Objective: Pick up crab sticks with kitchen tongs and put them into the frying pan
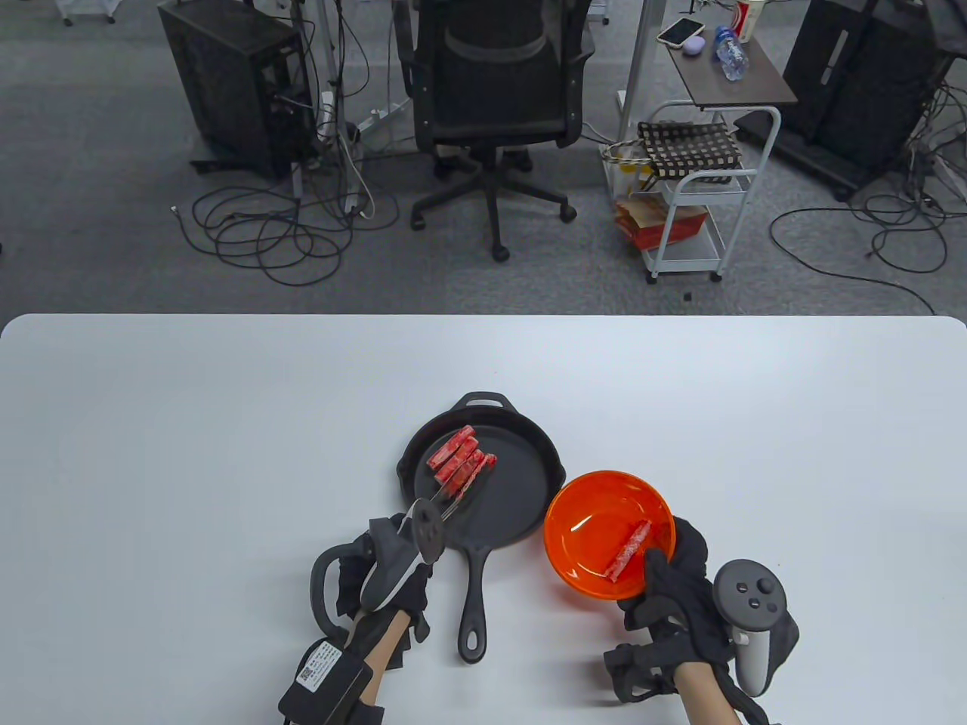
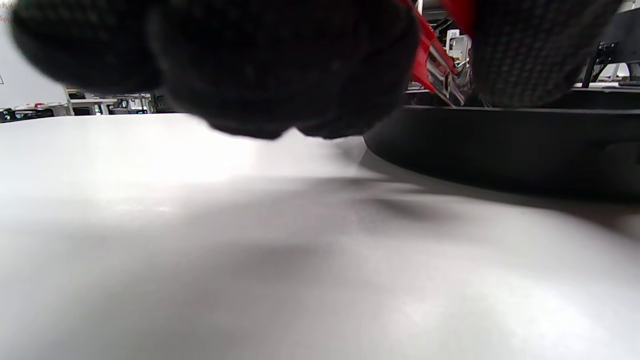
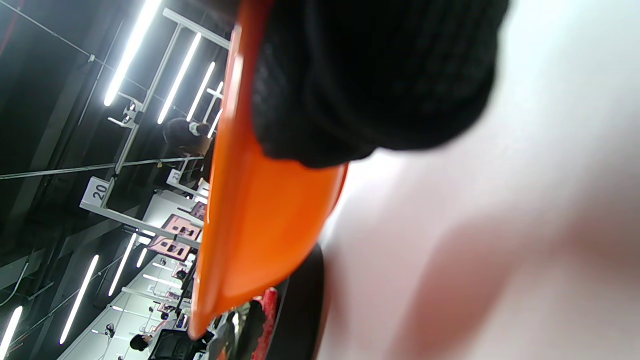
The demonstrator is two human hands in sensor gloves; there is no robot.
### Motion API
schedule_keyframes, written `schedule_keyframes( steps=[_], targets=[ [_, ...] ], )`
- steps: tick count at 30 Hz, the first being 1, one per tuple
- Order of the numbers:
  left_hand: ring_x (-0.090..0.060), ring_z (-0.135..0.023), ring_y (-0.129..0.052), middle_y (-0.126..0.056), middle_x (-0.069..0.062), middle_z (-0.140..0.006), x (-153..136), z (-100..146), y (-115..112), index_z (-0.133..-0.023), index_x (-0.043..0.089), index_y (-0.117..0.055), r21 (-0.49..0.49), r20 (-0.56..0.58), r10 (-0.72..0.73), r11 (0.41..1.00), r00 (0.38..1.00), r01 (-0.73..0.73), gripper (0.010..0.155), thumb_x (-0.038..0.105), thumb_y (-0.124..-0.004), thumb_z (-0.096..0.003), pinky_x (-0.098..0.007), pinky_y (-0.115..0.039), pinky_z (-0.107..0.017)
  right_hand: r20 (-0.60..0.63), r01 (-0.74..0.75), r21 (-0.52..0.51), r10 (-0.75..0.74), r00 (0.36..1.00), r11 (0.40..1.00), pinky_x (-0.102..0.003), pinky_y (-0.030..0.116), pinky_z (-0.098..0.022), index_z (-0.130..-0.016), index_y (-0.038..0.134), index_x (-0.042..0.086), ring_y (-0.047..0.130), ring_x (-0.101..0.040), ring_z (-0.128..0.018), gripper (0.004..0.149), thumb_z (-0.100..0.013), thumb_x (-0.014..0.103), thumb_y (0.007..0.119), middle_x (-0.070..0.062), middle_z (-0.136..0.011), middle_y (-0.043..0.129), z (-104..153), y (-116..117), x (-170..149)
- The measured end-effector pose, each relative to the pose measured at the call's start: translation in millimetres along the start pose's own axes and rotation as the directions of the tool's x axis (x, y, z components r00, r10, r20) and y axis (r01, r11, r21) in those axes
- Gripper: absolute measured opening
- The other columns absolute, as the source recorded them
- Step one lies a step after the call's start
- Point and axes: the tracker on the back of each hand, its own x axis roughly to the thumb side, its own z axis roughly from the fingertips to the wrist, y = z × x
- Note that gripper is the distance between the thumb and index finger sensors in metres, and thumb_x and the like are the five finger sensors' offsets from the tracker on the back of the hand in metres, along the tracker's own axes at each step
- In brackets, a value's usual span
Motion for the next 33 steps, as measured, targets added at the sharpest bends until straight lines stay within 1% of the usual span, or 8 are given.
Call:
schedule_keyframes(
  steps=[7,16,19,24,27,33],
  targets=[
    [-0.012,-0.016,-0.104,-0.107,0.007,-0.043,-1,10,18,-0.084,0.015,-0.090,0.051,0.022,0.066,0.996,0.998,-0.067,0.077,0.075,-0.082,-0.0364,-0.041,-0.090,-0.024,0.000,0.000,0.000,0.000,1.000,1.000,-0.021,0.098,-0.011,-0.109,0.033,0.002,0.103,-0.022,-0.029,0.060,-0.059,0.019,0.060,-0.030,-0.101,0.061,0,0,0],
    [-0.013,-0.016,-0.104,-0.107,0.007,-0.043,18,44,51,-0.085,0.015,-0.089,0.161,0.146,0.125,0.976,0.981,-0.148,0.078,0.075,-0.082,-0.0366,-0.041,-0.090,-0.024,0.000,0.000,0.000,0.000,1.000,1.000,-0.021,0.098,-0.011,-0.109,0.033,0.002,0.103,-0.022,-0.029,0.060,-0.059,0.019,0.060,-0.030,-0.101,0.061,0,0,0],
    [-0.013,-0.016,-0.104,-0.107,0.007,-0.043,25,53,57,-0.085,0.015,-0.090,0.173,0.191,0.142,0.969,0.971,-0.175,0.078,0.075,-0.082,-0.0367,-0.041,-0.090,-0.023,0.000,0.000,0.000,0.000,1.000,1.000,-0.021,0.097,-0.011,-0.109,0.033,0.002,0.103,-0.022,-0.029,0.060,-0.059,0.019,0.060,-0.030,-0.101,0.061,0,0,0],
    [-0.013,-0.016,-0.104,-0.107,0.007,-0.043,41,68,60,-0.085,0.014,-0.090,0.135,0.277,0.162,0.969,0.947,-0.205,0.078,0.075,-0.082,-0.0368,-0.041,-0.090,-0.023,0.000,0.000,0.000,0.000,1.000,1.000,-0.021,0.097,-0.011,-0.109,0.033,0.002,0.103,-0.022,-0.029,0.060,-0.059,0.019,0.060,-0.030,-0.101,0.061,0,0,0],
    [-0.013,-0.016,-0.105,-0.107,0.007,-0.043,50,72,56,-0.085,0.014,-0.090,0.078,0.342,0.170,0.975,0.924,-0.208,0.079,0.076,-0.082,-0.0366,-0.041,-0.090,-0.024,0.000,0.000,0.000,0.000,1.000,1.000,-0.021,0.098,-0.011,-0.109,0.033,0.002,0.103,-0.022,-0.029,0.060,-0.059,0.019,0.060,-0.030,-0.101,0.061,0,0,0],
    [-0.013,-0.016,-0.105,-0.107,0.007,-0.043,63,78,49,-0.085,0.014,-0.089,-0.002,0.393,0.184,0.980,0.901,-0.199,0.079,0.076,-0.082,-0.0367,-0.041,-0.090,-0.024,0.000,0.000,0.000,0.000,1.000,1.000,-0.021,0.097,-0.011,-0.109,0.033,0.002,0.103,-0.022,-0.029,0.060,-0.059,0.019,0.060,-0.030,-0.101,0.061,0,0,0]
  ],
)
